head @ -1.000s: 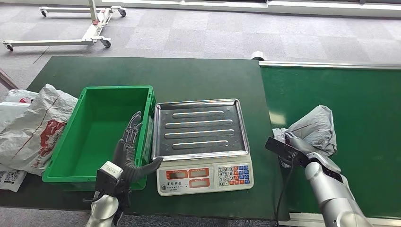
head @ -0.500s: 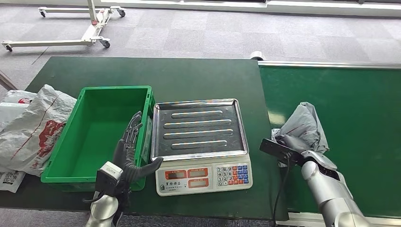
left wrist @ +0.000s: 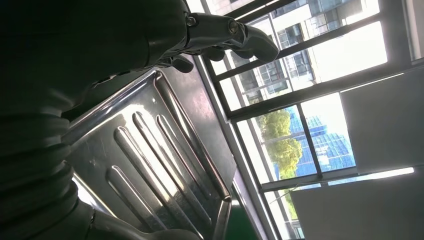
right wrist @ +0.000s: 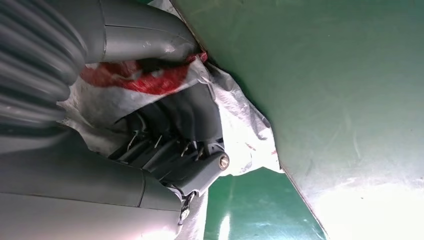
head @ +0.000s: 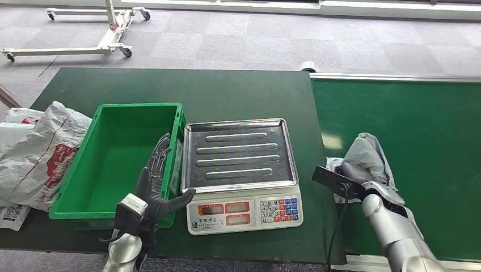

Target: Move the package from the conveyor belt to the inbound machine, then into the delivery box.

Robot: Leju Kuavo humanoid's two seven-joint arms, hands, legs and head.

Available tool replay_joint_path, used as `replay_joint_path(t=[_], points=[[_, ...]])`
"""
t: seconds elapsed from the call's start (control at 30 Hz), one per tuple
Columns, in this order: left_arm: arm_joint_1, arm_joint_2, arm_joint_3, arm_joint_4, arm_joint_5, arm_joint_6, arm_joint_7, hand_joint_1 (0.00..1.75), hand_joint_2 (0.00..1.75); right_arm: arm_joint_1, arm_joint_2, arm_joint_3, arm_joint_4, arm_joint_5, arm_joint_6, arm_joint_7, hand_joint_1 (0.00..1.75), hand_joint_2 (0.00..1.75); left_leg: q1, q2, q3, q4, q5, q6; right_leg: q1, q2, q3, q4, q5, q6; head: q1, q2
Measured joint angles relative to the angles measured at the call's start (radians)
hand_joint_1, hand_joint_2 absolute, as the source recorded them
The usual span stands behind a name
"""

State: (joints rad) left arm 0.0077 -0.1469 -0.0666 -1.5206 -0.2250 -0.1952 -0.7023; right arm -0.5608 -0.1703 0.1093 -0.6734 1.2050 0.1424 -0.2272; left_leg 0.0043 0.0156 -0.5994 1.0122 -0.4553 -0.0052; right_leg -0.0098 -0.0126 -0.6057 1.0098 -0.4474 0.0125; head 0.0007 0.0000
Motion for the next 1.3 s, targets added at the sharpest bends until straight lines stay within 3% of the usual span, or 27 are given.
replay_joint_path(t=[0.1,0.3,0.57,0.67,1.0,1.3], points=[[0.000,0.000,0.001,0.000,-0.002,0.001,0.000,0.00,1.75,0.006,-0.001,0.001,-0.010,-0.004,-0.027,0.010,1.75,1.75,0.000,0.000,0.000,0.000,0.000,0.000,0.000,0.000,0.000,0.000,0.000,0.000,0.000,0.000],[0.012,0.000,0.006,-0.017,0.000,0.010,0.000,0.00,1.75,0.023,0.009,0.007,-0.093,0.010,-0.183,0.065,1.75,1.75,0.000,-0.001,-0.001,0.000,0.000,0.000,0.000,0.000,0.000,0.000,0.000,0.000,0.000,0.000],[0.023,0.000,0.013,-0.030,0.001,0.011,0.000,0.00,1.75,0.028,0.021,0.013,-0.175,0.017,-0.193,0.075,1.75,1.75,0.000,-0.002,-0.001,0.000,0.000,0.000,-0.001,-0.001,0.000,0.000,0.000,0.000,0.000,0.000],[0.025,0.000,0.016,-0.034,0.002,0.011,0.000,0.00,1.75,0.041,0.027,0.013,-0.211,0.018,-0.251,0.069,1.75,1.75,0.000,-0.003,-0.002,0.000,0.000,0.000,-0.002,-0.001,0.000,0.000,0.000,0.000,0.000,0.000],[0.021,-0.005,0.016,-0.033,0.003,-0.001,0.000,0.00,1.75,0.158,0.121,-0.039,-0.721,0.121,-0.541,0.108,1.75,1.75,0.000,-0.004,-0.002,0.000,0.000,0.000,-0.001,-0.004,-0.001,0.000,-0.002,-0.001,0.000,0.000],[-0.015,-0.014,-0.007,0.006,0.005,-0.011,0.000,0.00,1.75,0.235,0.180,-0.052,-0.955,0.201,-0.808,0.034,1.75,1.75,0.000,-0.004,-0.001,0.000,0.000,0.000,-0.002,-0.003,0.000,0.000,-0.002,-0.001,0.000,0.000]])
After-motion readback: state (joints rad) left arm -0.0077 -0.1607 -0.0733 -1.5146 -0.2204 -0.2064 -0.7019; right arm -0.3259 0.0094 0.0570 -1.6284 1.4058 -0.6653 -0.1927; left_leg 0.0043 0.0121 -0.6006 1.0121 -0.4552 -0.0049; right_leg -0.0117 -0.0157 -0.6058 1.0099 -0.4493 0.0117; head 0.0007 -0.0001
